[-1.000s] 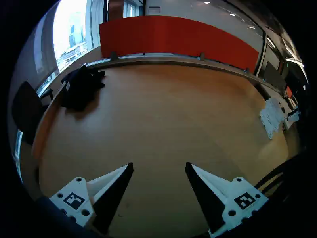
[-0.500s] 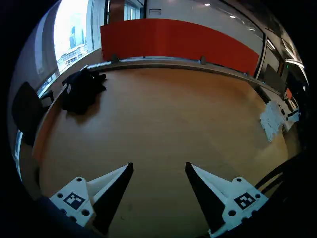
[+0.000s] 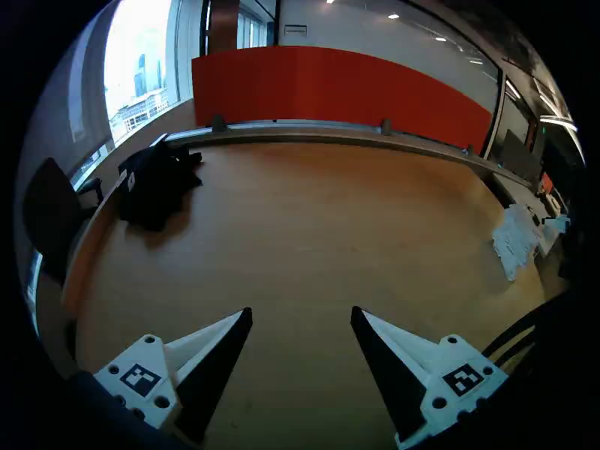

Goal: Fold towel

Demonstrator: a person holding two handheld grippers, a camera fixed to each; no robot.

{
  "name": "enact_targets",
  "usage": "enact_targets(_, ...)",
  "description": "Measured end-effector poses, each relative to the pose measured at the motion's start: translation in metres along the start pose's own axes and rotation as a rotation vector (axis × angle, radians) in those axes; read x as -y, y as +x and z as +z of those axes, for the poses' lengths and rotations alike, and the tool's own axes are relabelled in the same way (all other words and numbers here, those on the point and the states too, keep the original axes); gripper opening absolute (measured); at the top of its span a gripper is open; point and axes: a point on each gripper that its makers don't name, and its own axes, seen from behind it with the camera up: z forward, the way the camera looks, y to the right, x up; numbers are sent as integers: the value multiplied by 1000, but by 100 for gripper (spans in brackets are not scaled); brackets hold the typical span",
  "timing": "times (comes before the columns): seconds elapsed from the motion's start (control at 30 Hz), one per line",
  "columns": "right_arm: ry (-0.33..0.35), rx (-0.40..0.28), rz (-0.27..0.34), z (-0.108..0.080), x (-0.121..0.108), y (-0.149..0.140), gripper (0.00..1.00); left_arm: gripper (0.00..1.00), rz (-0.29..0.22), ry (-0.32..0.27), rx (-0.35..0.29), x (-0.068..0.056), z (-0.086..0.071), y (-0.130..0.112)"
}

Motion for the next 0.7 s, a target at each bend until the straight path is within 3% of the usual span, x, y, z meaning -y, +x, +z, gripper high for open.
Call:
enact_targets(0.3,-13,-141,86,2,10,21,99,98,2,12,-55,4,4,22)
enact_targets(0.7,-23,-312,139,-8,13,56,99,98,-50,29,-247,14,3,86)
